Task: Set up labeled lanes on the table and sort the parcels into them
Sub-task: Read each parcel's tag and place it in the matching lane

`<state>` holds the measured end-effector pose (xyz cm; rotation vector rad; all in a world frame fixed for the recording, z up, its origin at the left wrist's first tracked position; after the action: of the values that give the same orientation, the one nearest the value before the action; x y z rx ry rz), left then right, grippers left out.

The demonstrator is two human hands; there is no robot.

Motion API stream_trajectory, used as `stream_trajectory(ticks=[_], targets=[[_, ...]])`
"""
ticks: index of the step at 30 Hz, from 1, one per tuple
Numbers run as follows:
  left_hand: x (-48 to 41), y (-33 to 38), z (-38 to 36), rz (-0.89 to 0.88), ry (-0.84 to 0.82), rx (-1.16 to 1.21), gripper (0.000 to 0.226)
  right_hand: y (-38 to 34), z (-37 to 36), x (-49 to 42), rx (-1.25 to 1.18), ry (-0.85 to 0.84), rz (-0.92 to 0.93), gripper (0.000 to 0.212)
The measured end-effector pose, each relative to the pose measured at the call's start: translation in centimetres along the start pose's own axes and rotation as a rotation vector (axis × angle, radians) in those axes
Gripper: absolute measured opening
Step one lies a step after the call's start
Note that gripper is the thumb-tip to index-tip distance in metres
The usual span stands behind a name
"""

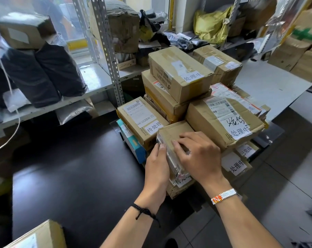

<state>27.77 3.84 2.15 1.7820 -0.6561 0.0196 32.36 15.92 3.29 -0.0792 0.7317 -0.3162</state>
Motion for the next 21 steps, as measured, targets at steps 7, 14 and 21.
stream_trajectory(ticks=[7, 14, 21], targets=[[0.0, 1.3, 1.8, -0.072, -0.035, -0.073, 0.036, -2.8, 0.1, -0.9, -0.066, -0.068, 0.015, 0.027], [-0.3, 4.3, 8.0, -0.158, 0.027, -0.104, 0.048, -9.1, -2.2, -1.7, -0.232, -0.136, 0.011, 0.037], [1.5, 6.5, 18.5, -0.172, 0.288, -0.103, 0.043, -17.4, -7.2, -0.2, -0.479, -0.358, -0.049, 0.041]])
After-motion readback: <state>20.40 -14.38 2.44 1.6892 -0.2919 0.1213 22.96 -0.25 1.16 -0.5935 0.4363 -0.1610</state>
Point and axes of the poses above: each hand's wrist, its own x-axis away from the middle knuckle, its own z-axis out of the back of the hand, y = z × x, the point moved 1 cm from there along -x, towards the middle knuckle, and after that the axes turned 6 degrees about x, right-handed, at the moved point
